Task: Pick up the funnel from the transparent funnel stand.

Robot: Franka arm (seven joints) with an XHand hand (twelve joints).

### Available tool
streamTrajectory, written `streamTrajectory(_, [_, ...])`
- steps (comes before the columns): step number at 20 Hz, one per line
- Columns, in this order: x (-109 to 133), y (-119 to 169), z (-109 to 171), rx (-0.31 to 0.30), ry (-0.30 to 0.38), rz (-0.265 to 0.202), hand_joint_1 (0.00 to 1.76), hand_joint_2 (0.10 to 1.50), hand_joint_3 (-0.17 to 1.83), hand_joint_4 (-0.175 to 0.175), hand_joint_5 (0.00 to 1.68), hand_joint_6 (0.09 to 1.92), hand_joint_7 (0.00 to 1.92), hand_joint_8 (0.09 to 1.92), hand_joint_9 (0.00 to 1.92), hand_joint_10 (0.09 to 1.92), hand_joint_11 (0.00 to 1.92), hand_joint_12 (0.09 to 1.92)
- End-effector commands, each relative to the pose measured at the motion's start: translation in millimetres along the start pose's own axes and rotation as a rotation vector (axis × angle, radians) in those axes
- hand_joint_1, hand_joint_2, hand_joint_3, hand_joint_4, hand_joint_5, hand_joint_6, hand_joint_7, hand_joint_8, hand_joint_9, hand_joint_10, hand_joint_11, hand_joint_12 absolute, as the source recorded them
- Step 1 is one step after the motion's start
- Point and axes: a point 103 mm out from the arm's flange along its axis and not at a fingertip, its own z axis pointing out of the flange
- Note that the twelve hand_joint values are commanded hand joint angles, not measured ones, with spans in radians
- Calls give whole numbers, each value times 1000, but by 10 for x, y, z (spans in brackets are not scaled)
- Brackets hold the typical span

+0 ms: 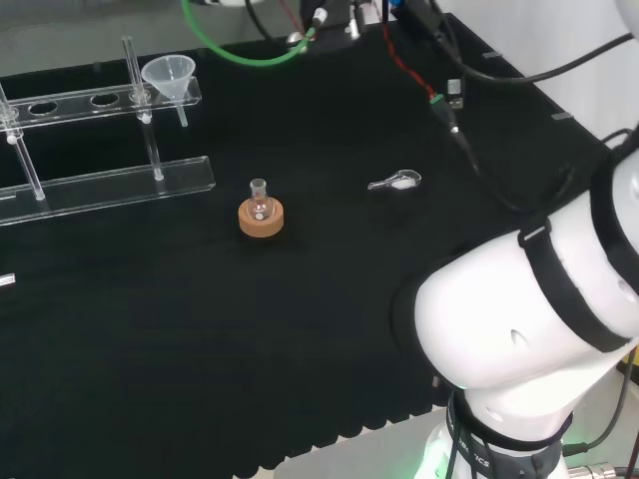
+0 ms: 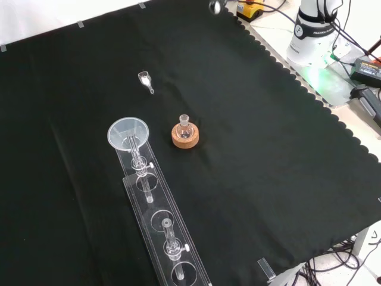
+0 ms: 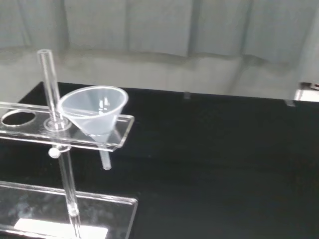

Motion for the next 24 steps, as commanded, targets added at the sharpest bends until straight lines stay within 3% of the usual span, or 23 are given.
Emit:
streamTrajectory(1, [611, 826, 575, -6, 58, -80, 23, 801, 33, 92, 0, 87, 0, 87, 0, 87, 0, 357])
streamTrajectory(2, [712, 922, 640, 0, 65, -71, 24, 801, 33, 92, 0, 87, 0, 87, 0, 87, 0, 356])
streamTrajectory(5, [678, 1088, 779, -8, 94, -69, 28, 800, 32, 93, 0, 87, 0, 87, 0, 87, 0, 354])
streamTrajectory(7, [779, 1226, 910, 25, 172, -71, 30, 799, 32, 93, 0, 87, 0, 87, 0, 87, 0, 354])
streamTrajectory(11, [1060, 1433, 1092, 68, 146, -89, 36, 801, 32, 92, 0, 87, 0, 87, 0, 87, 0, 354])
streamTrajectory(14, [1321, 1496, 1268, 65, 128, -74, 38, 802, 33, 92, 0, 87, 0, 87, 0, 87, 0, 355])
streamTrajectory(15, [1356, 1541, 1290, 74, 132, -81, 39, 803, 33, 92, 0, 87, 0, 87, 0, 87, 0, 355])
streamTrajectory(16, [1433, 1579, 1326, 86, 139, -118, 39, 803, 33, 92, 0, 87, 0, 87, 0, 87, 0, 355])
streamTrajectory(18, [1308, 1662, 1373, 128, 148, -145, 40, 803, 33, 90, 0, 87, 0, 87, 0, 87, 0, 356])
streamTrajectory(21, [1188, 1788, 1483, 182, 152, -136, 40, 804, 34, 88, 0, 87, 0, 87, 0, 87, 0, 356])
streamTrajectory(24, [1246, 1879, 1602, 217, 145, -135, 39, 805, 34, 86, 0, 87, 0, 87, 0, 87, 0, 357])
